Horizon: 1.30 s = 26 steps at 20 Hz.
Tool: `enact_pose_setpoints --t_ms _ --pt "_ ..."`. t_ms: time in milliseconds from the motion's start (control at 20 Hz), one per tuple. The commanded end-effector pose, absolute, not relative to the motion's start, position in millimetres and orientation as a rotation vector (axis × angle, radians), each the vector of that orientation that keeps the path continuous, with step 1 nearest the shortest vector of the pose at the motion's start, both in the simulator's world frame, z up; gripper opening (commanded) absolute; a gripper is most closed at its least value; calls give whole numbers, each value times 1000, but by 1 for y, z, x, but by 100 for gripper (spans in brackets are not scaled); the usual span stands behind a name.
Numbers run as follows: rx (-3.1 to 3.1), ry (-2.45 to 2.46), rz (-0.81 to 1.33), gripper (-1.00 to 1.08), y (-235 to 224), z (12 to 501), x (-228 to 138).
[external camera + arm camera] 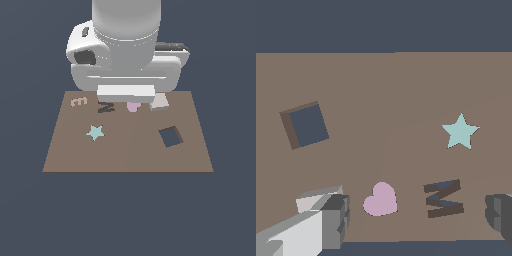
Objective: Insert a designated object into the corresponding slot on a board.
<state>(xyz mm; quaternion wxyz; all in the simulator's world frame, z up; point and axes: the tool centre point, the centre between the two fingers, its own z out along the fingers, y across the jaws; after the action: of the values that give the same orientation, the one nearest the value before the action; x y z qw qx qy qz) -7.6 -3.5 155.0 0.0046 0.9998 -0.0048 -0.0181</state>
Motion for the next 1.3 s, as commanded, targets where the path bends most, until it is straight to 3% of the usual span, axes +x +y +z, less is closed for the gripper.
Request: enact_pose_setpoints --t_ms 0,500,1250 --pt "3132 -15 -57 100 -3 155 -8" --pt "3134 34 -47 100 17 137 -22" --pt "3134 227 -8 100 93 65 -80"
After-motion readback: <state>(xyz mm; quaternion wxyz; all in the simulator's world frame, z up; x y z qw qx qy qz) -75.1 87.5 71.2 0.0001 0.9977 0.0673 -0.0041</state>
